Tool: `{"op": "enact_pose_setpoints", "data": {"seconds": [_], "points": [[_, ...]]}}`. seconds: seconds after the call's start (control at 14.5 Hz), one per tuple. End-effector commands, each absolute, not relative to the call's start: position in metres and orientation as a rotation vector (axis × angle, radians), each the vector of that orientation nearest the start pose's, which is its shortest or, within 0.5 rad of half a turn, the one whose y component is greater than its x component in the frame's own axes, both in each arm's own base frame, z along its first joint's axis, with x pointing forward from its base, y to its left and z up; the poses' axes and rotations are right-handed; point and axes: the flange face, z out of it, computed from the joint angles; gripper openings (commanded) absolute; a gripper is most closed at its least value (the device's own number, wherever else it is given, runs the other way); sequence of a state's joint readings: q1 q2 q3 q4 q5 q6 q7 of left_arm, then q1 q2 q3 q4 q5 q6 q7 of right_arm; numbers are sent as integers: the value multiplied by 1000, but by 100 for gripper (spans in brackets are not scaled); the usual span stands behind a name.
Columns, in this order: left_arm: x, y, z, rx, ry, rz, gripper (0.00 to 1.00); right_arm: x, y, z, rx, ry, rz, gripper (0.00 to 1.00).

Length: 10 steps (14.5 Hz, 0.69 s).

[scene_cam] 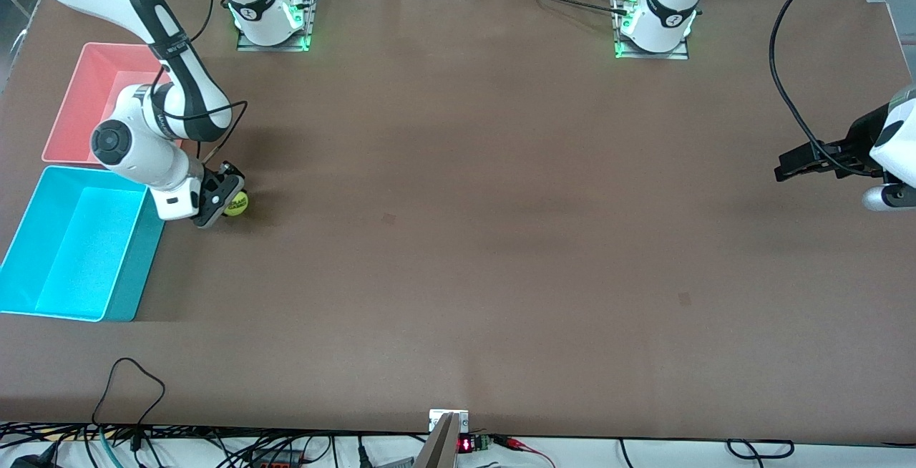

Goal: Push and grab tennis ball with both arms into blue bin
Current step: 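Close the right gripper on the tennis ball and lift it, then carry the ball with the right gripper over the cyan bin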

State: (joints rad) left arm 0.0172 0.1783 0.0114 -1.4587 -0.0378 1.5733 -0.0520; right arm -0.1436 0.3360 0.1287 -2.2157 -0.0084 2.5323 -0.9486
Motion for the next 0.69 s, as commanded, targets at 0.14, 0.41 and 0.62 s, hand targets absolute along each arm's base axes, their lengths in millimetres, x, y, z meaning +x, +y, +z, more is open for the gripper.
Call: {"op": "enact_pose_setpoints", "data": {"seconds": [0.14, 0.41, 0.62], "points": [[607, 11, 581, -3152, -97, 87, 100, 580, -45, 292, -2954, -971, -15, 0], [607, 10, 581, -3152, -92, 87, 100, 584, -129, 323, -3086, -634, -47, 0], [607, 11, 581, -3154, -92, 90, 100, 578, -198, 330, -3146, -470, -28, 0]]}}
